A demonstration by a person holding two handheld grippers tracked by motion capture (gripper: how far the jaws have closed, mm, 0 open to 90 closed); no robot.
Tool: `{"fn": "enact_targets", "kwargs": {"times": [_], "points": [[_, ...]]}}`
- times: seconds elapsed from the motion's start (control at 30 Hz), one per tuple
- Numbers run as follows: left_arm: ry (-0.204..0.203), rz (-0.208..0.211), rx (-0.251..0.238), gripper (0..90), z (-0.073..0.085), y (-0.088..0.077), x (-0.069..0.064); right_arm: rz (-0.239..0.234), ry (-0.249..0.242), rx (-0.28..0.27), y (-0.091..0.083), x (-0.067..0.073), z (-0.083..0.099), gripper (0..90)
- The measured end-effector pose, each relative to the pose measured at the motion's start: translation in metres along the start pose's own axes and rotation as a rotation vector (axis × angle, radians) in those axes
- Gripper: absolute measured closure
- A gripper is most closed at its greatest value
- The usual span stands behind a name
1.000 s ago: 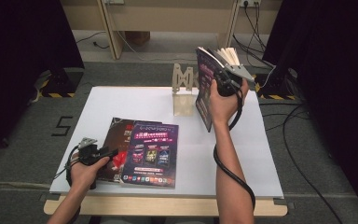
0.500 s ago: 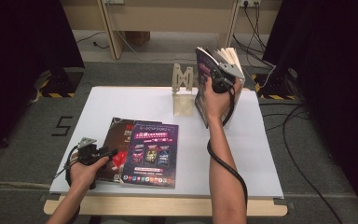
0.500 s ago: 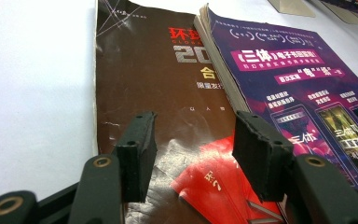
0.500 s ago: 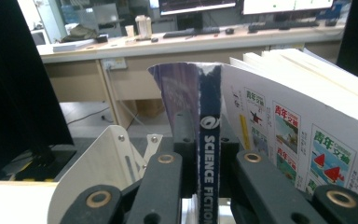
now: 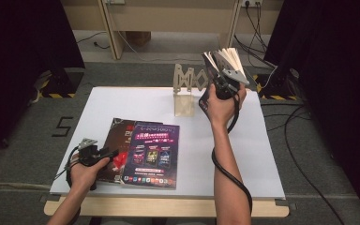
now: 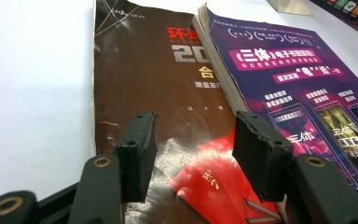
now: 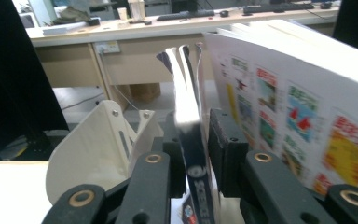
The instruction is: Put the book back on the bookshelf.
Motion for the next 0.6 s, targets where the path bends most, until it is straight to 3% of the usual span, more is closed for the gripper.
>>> {"fn": "enact_targets", "kwargs": {"times": [0.3, 0.6], "points": [[0.004, 0.001, 0.000, 48.2, 0.000, 0.001, -0.001, -0.010, 0.001, 0.052, -0.009, -0.009, -0.014, 72.8], [0.007, 0.003, 0.002, 48.2, 0.000, 0.001, -0.002, -0.007, -0.063, 0.104, -0.006, -0.011, -0.016, 75.7]]}}
Point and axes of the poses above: each handheld gripper's, and its own axes: y roughly forward along the jaws, z roughly out of its underside, x roughly to its left, the point moved 7 cm from there along y, roughly forward along the jaws, and after that the axes turned 1 degree about y, right-handed, at the moved point
